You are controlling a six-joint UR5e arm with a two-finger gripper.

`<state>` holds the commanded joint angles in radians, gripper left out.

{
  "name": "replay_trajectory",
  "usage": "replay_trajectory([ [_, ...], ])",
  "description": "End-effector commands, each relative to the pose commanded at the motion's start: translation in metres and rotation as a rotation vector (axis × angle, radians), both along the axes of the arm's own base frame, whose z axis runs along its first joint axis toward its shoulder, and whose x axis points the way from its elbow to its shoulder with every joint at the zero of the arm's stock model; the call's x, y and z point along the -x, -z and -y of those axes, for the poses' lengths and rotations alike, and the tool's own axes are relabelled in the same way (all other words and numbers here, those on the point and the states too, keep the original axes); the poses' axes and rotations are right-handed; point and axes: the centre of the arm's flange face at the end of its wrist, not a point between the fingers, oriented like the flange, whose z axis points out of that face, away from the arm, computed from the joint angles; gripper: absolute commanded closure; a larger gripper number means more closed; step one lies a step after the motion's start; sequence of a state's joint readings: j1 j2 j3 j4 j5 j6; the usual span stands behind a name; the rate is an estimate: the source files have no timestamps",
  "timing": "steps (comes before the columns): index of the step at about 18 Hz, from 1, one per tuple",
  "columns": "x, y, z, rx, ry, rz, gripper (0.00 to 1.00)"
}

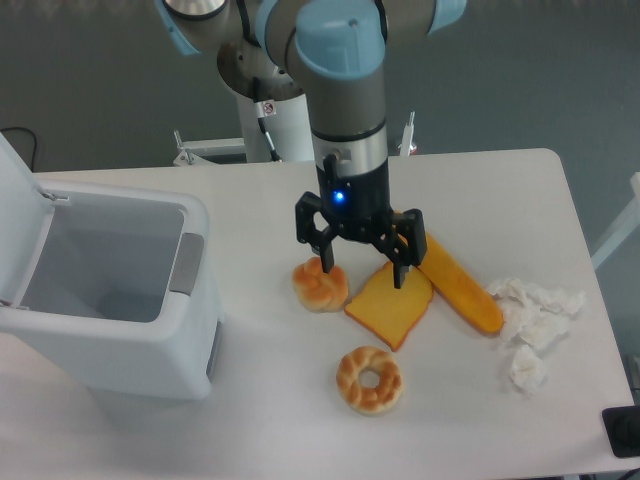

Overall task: Pick up the round bread
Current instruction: 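Move the gripper over the round bun and descend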

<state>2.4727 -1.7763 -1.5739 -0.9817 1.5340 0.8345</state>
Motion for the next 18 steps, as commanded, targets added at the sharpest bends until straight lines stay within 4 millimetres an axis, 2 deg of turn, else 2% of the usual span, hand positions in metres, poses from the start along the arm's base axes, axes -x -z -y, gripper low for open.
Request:
replay_trajectory([
  [2, -0.002, 0.008, 0.002, 0.013, -0.001, 0.011, 0.00],
  [6, -0.012, 0.044, 0.011, 0.064, -0.008, 0.079, 0.00],
  [11, -0.015, 0.059, 0.017, 0.114, -0.014, 0.148, 0.00],
  [16, -0.011, 0.081, 0.033, 0.187, -0.032, 0.253, 0.00],
  [18, -0.007, 0.102, 0.035, 0.197, -0.037, 0.321, 0.00],
])
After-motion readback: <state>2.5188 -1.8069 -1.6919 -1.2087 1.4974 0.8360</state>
